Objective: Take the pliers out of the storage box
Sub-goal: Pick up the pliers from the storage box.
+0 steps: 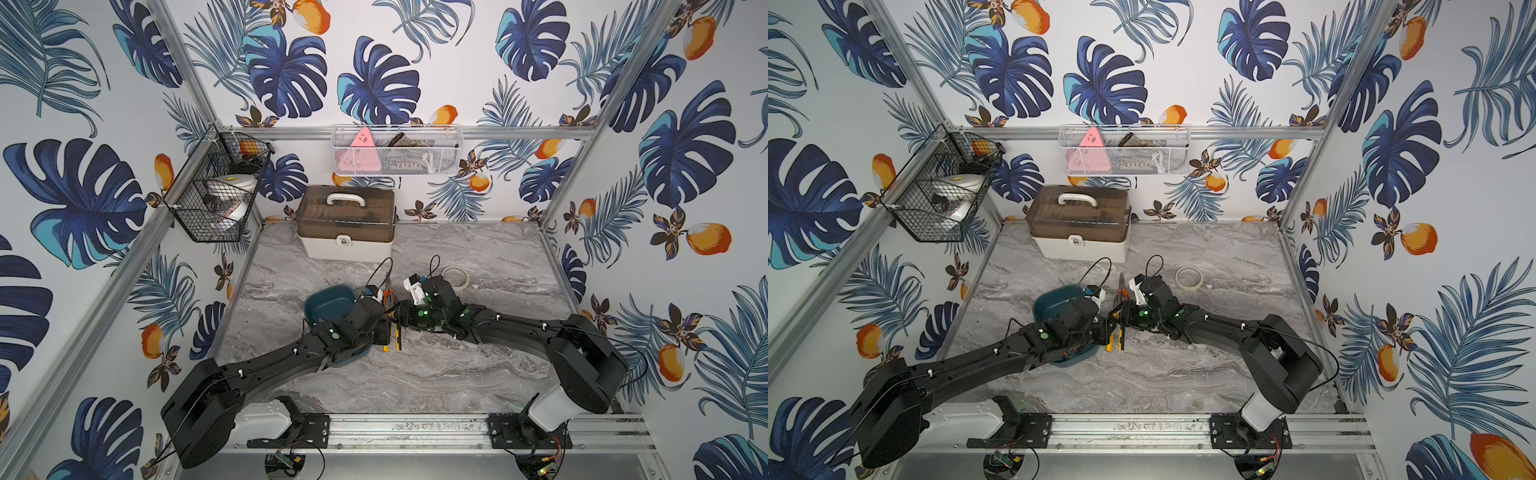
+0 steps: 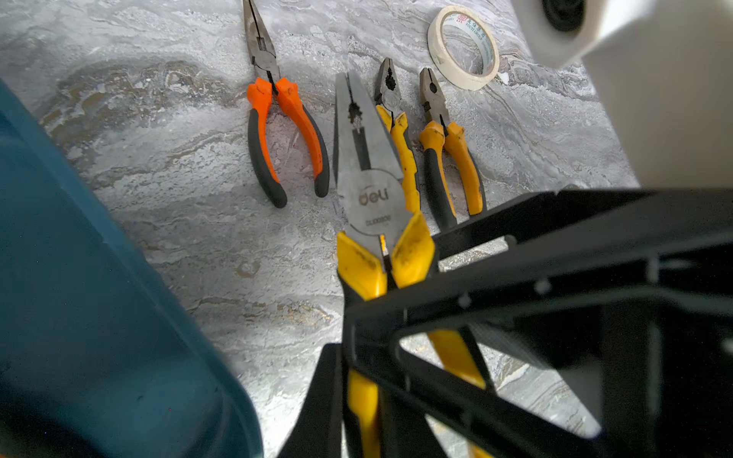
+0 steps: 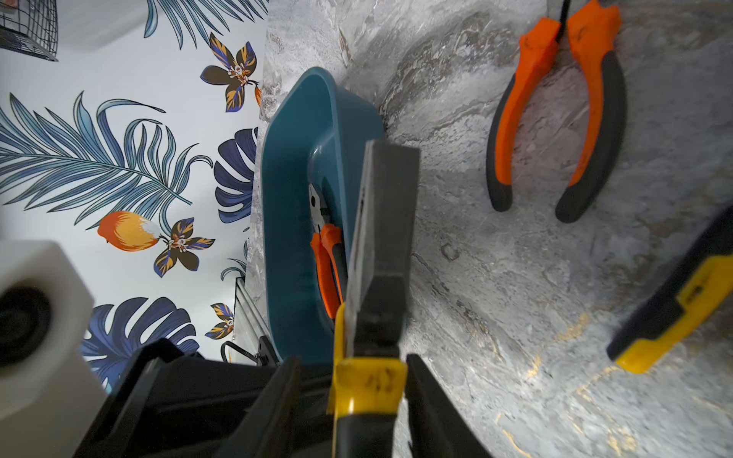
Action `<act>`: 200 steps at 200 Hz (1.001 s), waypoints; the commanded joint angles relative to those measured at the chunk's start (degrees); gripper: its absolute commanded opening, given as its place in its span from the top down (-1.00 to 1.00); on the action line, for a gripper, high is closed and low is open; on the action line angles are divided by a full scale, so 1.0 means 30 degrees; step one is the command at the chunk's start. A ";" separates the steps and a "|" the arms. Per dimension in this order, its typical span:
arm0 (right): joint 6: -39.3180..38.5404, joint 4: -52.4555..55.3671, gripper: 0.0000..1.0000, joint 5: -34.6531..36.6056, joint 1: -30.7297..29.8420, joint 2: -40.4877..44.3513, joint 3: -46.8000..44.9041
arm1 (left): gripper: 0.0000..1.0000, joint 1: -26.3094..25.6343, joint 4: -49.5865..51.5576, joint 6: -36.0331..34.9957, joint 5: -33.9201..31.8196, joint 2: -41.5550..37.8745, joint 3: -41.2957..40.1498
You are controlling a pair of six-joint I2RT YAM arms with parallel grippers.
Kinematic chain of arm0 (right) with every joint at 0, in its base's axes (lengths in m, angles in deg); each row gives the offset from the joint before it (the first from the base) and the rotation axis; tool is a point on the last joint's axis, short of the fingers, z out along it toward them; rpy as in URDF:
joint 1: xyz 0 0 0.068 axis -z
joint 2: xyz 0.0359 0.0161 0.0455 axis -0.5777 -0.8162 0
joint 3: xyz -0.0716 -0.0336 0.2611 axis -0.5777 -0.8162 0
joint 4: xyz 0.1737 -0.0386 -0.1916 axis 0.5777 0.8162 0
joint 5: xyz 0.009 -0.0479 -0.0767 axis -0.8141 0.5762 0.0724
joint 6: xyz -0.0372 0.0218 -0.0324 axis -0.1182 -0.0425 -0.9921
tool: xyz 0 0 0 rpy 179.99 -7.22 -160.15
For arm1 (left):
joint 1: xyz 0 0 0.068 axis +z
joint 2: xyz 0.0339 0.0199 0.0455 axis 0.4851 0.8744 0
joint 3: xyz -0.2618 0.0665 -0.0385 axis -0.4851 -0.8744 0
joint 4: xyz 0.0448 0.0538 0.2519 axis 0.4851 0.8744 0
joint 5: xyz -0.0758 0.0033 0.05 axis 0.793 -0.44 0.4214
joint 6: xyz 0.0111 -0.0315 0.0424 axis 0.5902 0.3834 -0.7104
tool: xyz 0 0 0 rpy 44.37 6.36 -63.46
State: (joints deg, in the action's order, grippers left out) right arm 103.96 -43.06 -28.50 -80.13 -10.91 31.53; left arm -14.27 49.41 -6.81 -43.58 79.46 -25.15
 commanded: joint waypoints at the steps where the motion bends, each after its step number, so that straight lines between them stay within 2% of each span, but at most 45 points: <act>1: 0.0289 -0.0919 0.21 -0.0350 -0.0024 -0.0099 -0.0012 | 1.00 -0.0131 -0.1783 0.0124 -0.0174 0.0012 0.0147; 19: 0.0325 -0.0978 0.36 -0.0380 -0.0055 -0.0136 0.0018 | 1.00 -0.0197 -0.1790 0.0206 -0.0302 0.0009 0.0159; 50: 0.0296 -0.1052 0.75 -0.0453 -0.0052 -0.0168 0.0060 | 1.00 -0.0232 -0.1727 0.0257 -0.0420 0.0004 0.0206; 81: 0.0240 -0.0927 0.99 -0.0359 -0.0066 -0.0140 0.0150 | 1.00 -0.0241 -0.1680 0.0410 -0.0638 -0.0215 0.0163; 84: 0.0216 -0.0899 1.00 -0.0353 -0.0071 -0.0160 0.0172 | 1.00 -0.0251 -0.1635 0.0461 -0.0677 -0.0222 0.0153; 96: 0.0072 -0.0622 1.00 -0.0140 -0.0071 -0.0030 0.0209 | 0.77 -0.0257 -0.1123 0.0600 -0.0922 -0.0215 0.0439; 117: -0.0397 0.0367 1.00 0.0439 0.0069 0.0725 0.0252 | 0.23 -0.0257 0.0240 0.0785 -0.1510 -0.0073 0.1398; 129: -0.0808 0.1155 1.00 0.0999 0.0357 0.1408 0.0251 | 0.10 -0.0240 0.1057 0.0734 -0.2065 0.0148 0.2096; 150: -0.1639 0.2466 1.00 0.1484 0.1425 0.2778 -0.0170 | 0.02 -0.0219 0.1720 0.0843 -0.2858 0.0652 0.2875; 183: -0.3611 0.4892 1.00 0.1143 0.4605 0.4704 -0.1423 | 0.03 -0.0240 0.0849 0.0781 -0.3085 0.1800 0.3228; 200: -0.4888 0.6761 1.00 0.1715 0.6052 0.5503 -0.1819 | 0.07 -0.0228 0.0328 0.0346 -0.3245 0.2752 0.3508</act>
State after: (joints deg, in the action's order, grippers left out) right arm 96.23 -31.08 -24.72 -66.58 2.70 27.22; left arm -14.88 52.31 -4.98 -50.88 85.16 -15.84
